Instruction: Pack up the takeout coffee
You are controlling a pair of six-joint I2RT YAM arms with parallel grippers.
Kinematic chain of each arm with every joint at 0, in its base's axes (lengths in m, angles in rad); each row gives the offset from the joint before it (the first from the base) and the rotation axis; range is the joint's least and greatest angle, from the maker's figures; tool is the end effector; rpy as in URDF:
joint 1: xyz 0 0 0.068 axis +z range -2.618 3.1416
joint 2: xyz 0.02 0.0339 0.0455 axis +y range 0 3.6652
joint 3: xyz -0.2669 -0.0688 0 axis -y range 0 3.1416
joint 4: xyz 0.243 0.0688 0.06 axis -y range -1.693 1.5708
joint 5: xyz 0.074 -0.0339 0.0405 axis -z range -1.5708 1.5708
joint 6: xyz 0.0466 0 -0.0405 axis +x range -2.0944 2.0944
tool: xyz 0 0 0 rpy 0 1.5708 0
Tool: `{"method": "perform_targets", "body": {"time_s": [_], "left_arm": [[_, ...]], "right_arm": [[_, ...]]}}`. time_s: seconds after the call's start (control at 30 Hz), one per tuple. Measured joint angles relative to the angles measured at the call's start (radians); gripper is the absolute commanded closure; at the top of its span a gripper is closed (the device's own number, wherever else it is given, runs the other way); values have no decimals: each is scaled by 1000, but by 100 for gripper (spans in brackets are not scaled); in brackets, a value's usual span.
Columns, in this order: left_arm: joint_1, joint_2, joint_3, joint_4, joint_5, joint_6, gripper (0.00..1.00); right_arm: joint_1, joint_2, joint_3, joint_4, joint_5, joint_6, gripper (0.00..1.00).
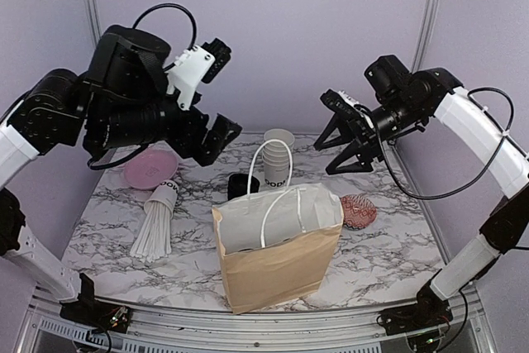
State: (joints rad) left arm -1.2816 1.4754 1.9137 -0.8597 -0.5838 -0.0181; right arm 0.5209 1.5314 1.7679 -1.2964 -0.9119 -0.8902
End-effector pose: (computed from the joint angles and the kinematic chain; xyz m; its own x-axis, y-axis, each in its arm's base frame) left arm 0.1079 -0.2727 0.4905 -0.1285 0.3790 -0.9164 0.6541 0.7270 0.2089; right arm 0.2261 0.1722 0.4060 0.0213 -0.5364 -0.8437 -0.9908 -0.1243 0.0540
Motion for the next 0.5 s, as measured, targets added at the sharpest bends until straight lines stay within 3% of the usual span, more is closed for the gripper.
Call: {"method": "perform_targets", "body": {"time_s": [0.23,0.43,0.5], "left_arm": [[161,-328,-328,25,-139,-191,19],[399,-454,-598,10,-91,-294,27],[484,-444,-695,1,-35,-309,30]], "right_arm": [[158,-8,8,85,125,87,35],[201,26,-26,136,262,148,46],[204,42,-40,146,292,163,57]]}}
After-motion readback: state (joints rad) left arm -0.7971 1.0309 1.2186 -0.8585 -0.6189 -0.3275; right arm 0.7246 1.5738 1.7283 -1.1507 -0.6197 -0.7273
